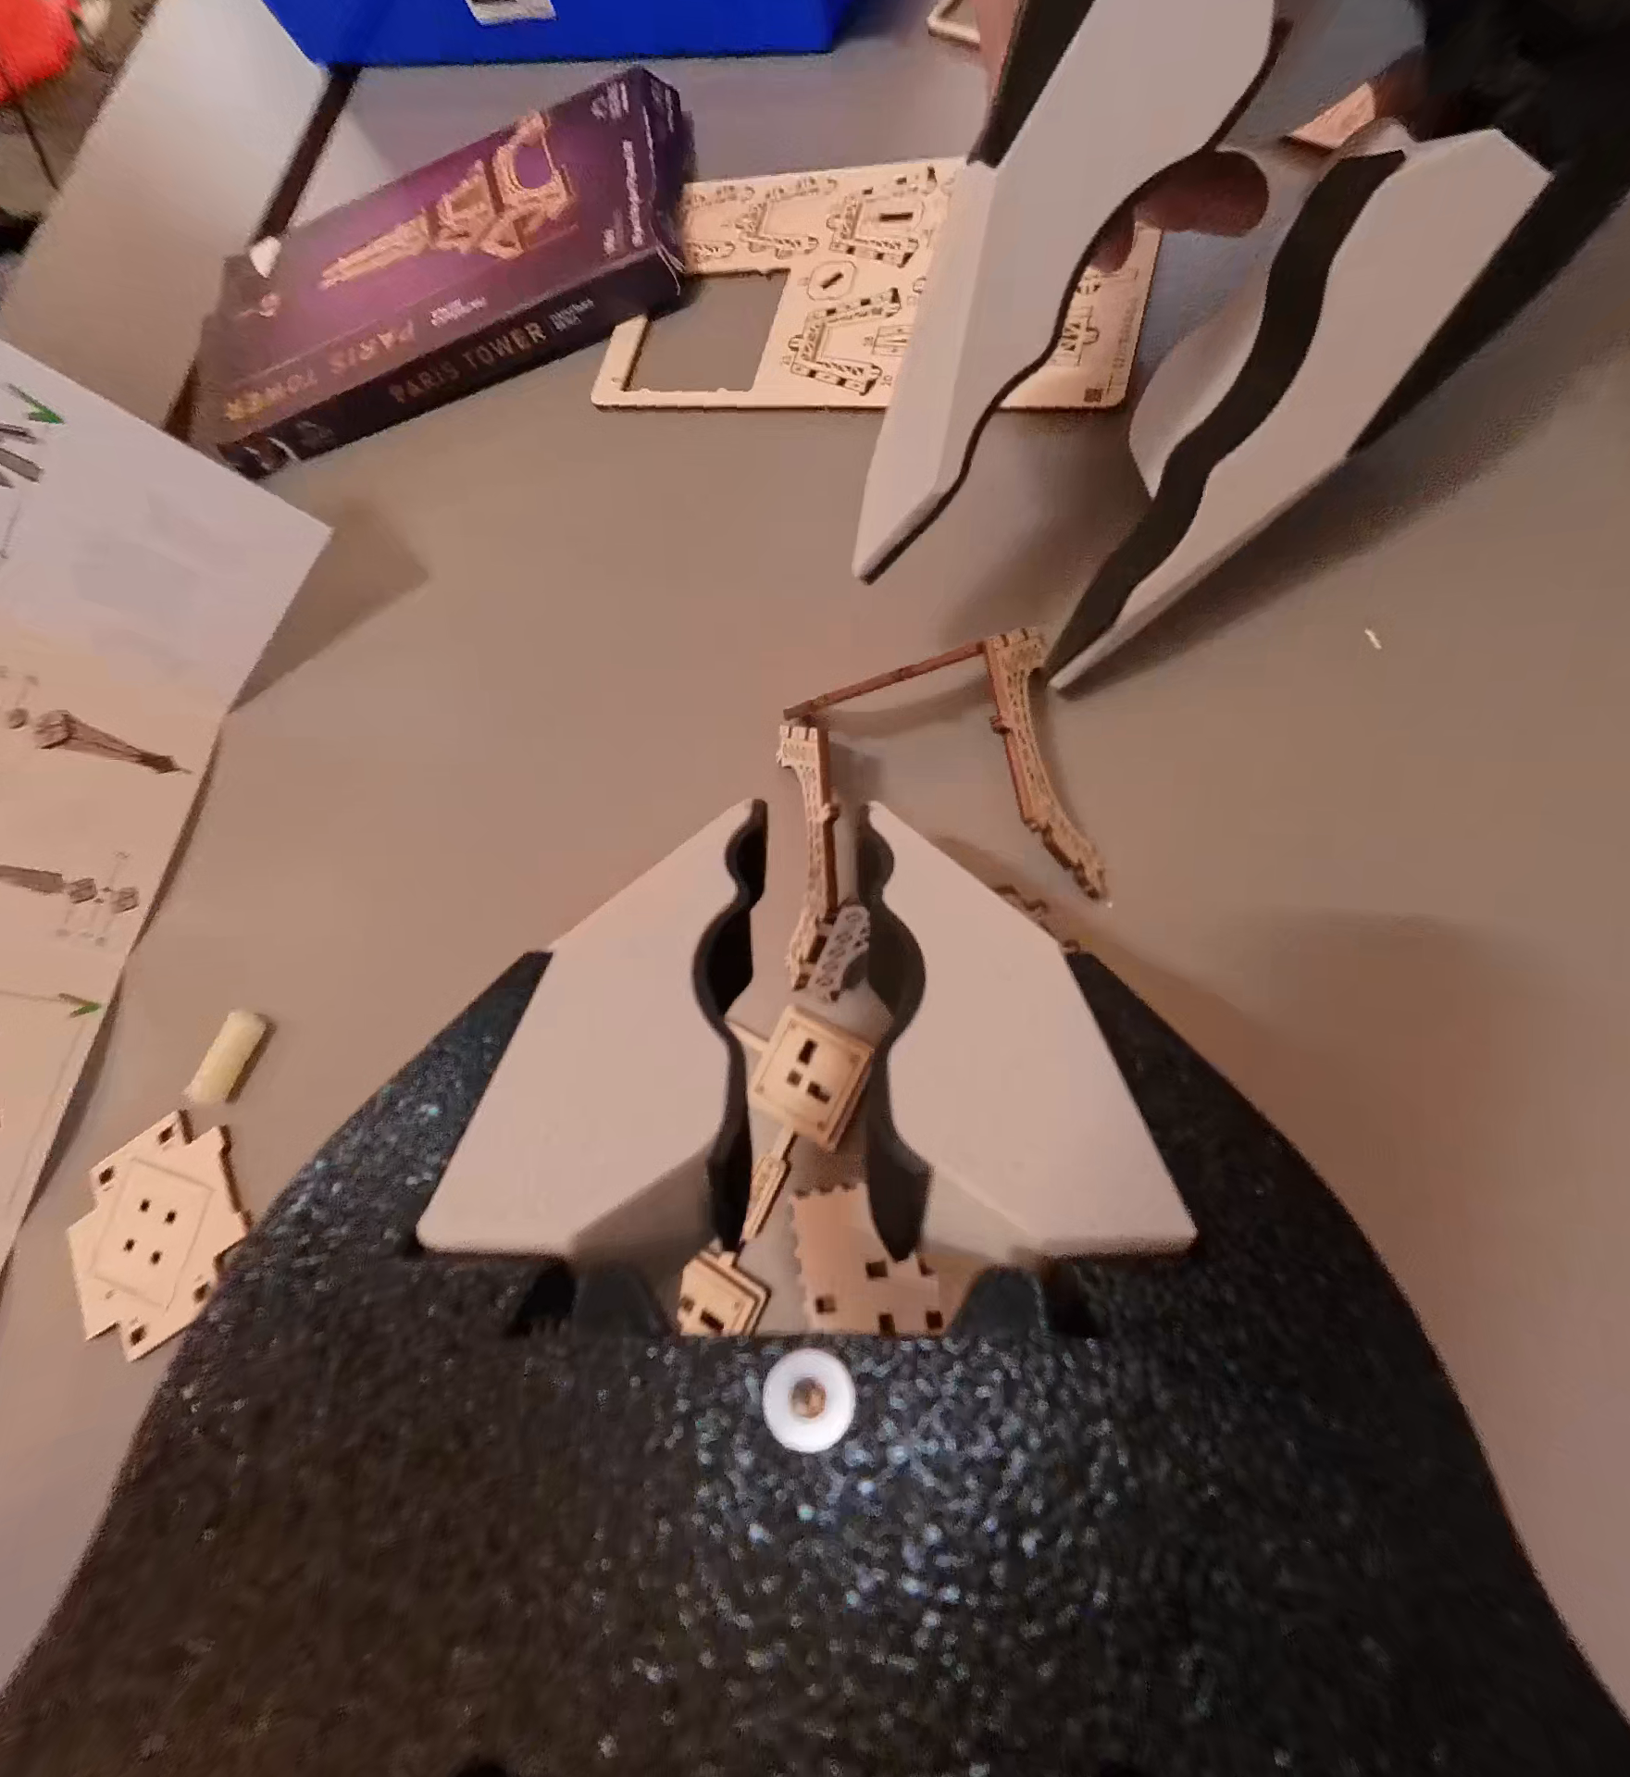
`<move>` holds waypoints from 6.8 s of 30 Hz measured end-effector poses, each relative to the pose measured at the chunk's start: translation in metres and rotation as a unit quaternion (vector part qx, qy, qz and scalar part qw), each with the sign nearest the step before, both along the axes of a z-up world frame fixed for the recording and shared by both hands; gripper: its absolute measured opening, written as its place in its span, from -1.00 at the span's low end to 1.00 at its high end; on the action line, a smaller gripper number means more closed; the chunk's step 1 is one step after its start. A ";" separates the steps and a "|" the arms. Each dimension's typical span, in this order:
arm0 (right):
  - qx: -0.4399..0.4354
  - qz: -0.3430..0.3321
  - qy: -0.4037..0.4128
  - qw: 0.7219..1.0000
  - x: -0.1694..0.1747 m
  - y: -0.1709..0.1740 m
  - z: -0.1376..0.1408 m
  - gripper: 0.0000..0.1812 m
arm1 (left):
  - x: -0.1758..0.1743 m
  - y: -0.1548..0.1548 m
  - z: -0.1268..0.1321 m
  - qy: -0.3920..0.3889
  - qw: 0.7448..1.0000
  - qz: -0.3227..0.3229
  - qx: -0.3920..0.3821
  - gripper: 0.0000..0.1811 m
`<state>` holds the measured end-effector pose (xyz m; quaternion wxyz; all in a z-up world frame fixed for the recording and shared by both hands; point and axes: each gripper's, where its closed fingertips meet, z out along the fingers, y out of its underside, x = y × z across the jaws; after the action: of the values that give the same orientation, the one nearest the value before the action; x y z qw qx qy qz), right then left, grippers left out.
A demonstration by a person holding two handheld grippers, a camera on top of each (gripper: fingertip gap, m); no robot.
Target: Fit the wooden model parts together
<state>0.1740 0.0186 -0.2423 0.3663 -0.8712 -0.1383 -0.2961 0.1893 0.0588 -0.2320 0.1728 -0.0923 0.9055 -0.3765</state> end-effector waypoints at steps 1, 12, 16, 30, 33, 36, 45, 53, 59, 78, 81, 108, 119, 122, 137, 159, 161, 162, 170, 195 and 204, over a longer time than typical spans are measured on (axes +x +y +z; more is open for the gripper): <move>0.011 0.001 0.001 1.000 -0.001 0.004 0.002 -0.49 | 0.000 -0.003 -0.004 0.007 1.000 0.001 0.010 -0.82; 0.041 -0.023 0.036 0.998 -0.001 0.011 -0.008 -0.51 | 0.009 -0.005 -0.027 -0.013 0.995 0.066 0.067 -0.97; 0.049 -0.021 0.031 0.998 0.000 0.013 -0.007 -0.56 | 0.014 -0.005 -0.022 -0.052 0.993 0.092 0.055 -0.98; 0.066 -0.030 0.062 0.995 0.003 0.010 -0.007 -0.57 | 0.016 -0.009 -0.026 -0.073 0.986 0.070 0.130 -0.99; 0.063 -0.028 0.060 0.996 0.001 0.011 -0.008 -0.61 | 0.015 -0.007 -0.027 -0.065 0.983 0.076 0.154 -0.99; 0.060 -0.026 0.057 0.996 0.000 0.011 -0.008 -0.65 | 0.015 -0.007 -0.027 -0.074 0.978 0.070 0.181 -0.99; 0.060 -0.025 0.052 0.997 0.000 0.012 -0.008 -0.66 | 0.013 -0.008 -0.027 -0.092 0.977 0.036 0.190 -0.97; 0.061 -0.026 0.052 0.996 0.000 0.012 -0.008 -0.65 | 0.010 -0.011 -0.029 -0.066 0.987 0.004 0.143 -0.94; 0.060 -0.023 0.053 0.997 -0.001 0.012 -0.009 -0.66 | 0.002 -0.012 -0.028 0.032 0.997 -0.015 0.074 -0.76; 0.001 0.061 -0.094 0.994 0.043 0.005 -0.009 -0.80 | 0.028 -0.008 -0.034 0.050 0.981 -0.187 0.008 -0.87; 0.008 0.079 -0.129 0.989 0.040 0.010 -0.006 -0.77 | 0.031 -0.009 -0.029 -0.055 0.973 -0.223 0.010 -0.89; -0.030 0.135 -0.254 0.957 0.036 0.020 -0.017 -0.96 | 0.020 -0.022 -0.028 -0.192 0.929 -0.317 0.008 -0.99; -0.036 0.129 -0.279 0.951 0.040 0.023 -0.017 -0.96 | 0.026 -0.017 -0.025 -0.215 0.934 -0.286 0.002 -0.91; -0.034 0.127 -0.281 0.951 0.040 0.024 -0.017 -0.96 | 0.026 -0.017 -0.026 -0.224 0.931 -0.287 0.008 -0.93; -0.028 0.129 -0.282 0.950 0.041 0.026 -0.016 -0.95 | 0.024 -0.020 -0.029 -0.230 0.924 -0.303 0.025 -0.99; -0.017 0.084 -0.272 0.958 0.052 0.011 -0.010 -0.82 | -0.041 0.025 -0.007 -0.044 0.997 0.056 0.020 -0.83; -0.003 0.076 -0.239 0.968 0.050 -0.001 -0.004 -0.74 | -0.052 0.024 -0.014 0.005 0.995 0.099 -0.008 -0.83; 0.013 0.076 -0.191 0.979 0.044 -0.004 -0.003 -0.69 | -0.057 0.024 -0.018 0.038 0.992 0.116 -0.024 -0.82; 0.031 0.093 -0.099 0.990 -0.006 0.008 0.005 -0.56 | -0.065 0.014 -0.025 0.159 0.954 0.219 -0.130 -0.80; -0.004 0.100 -0.202 0.974 -0.002 0.030 -0.008 -0.60 | -0.055 -0.004 -0.030 0.200 0.946 0.226 -0.118 -0.77; 0.004 0.098 -0.192 0.977 -0.005 0.027 -0.009 -0.60 | -0.049 0.013 -0.021 0.290 0.897 0.255 -0.215 -0.90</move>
<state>0.1691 0.0460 -0.2513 0.3636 -0.7789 -0.2895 -0.4211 0.1405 0.0722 -0.2531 -0.0313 -0.4599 0.7579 -0.4615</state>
